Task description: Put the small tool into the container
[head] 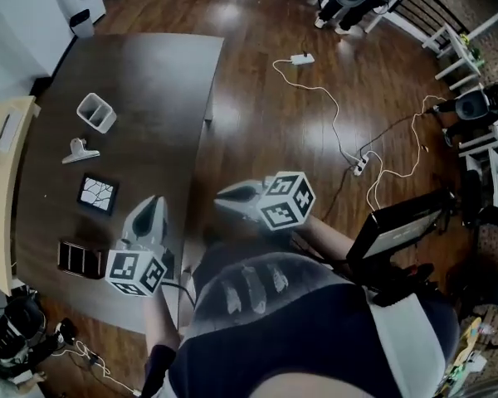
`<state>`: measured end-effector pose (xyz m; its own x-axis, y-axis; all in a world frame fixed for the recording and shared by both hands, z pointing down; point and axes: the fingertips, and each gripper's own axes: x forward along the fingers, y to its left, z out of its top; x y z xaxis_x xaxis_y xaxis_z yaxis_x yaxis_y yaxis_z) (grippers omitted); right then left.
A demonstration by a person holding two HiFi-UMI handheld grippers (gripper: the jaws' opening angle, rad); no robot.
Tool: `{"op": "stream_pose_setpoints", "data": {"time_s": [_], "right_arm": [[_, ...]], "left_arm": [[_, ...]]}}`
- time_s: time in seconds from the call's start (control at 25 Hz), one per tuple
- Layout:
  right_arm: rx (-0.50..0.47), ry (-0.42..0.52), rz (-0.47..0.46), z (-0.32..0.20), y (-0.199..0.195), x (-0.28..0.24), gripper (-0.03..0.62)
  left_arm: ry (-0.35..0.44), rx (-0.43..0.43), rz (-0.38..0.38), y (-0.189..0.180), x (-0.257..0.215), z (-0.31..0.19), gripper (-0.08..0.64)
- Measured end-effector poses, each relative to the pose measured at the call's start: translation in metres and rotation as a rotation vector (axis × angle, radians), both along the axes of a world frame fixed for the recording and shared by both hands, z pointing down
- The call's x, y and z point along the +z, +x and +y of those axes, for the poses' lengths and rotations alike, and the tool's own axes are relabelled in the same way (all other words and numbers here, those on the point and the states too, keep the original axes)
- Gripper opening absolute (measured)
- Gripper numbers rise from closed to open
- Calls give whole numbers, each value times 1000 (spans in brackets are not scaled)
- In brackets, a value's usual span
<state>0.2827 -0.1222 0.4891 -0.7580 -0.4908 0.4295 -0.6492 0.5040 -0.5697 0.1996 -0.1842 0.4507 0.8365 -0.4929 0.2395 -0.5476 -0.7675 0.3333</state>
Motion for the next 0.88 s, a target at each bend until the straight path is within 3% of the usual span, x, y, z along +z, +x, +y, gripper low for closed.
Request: {"op": "stream_pose_setpoints", "data": {"time_s": [0.2,0.36,0.48,0.56,0.68,0.88], "right_arm": [[-76,-32,8,-33,-19,-1,0],[-198,-75,-45,-55,-26,5,0],[-257,-53,-73,-82,-9,5,0],[-301,-23,-87,-108,6,5,0],[-440,20,-90,-131,28,6,0],[-635,-24,-149,-137,52,14,0]], "left_arm": [[-17,-39,12,-11,-4,-24,-3],[-20,-144,22,-15,-10,-31,-3],[-29,-206,-6,-6,-2,-53,-3],[-21,-275,-35,-2,4,-81,-3],[-37,-424,-81,3,11,-116,-3],[-31,-625,-216,4,8,-159,-3]]}}
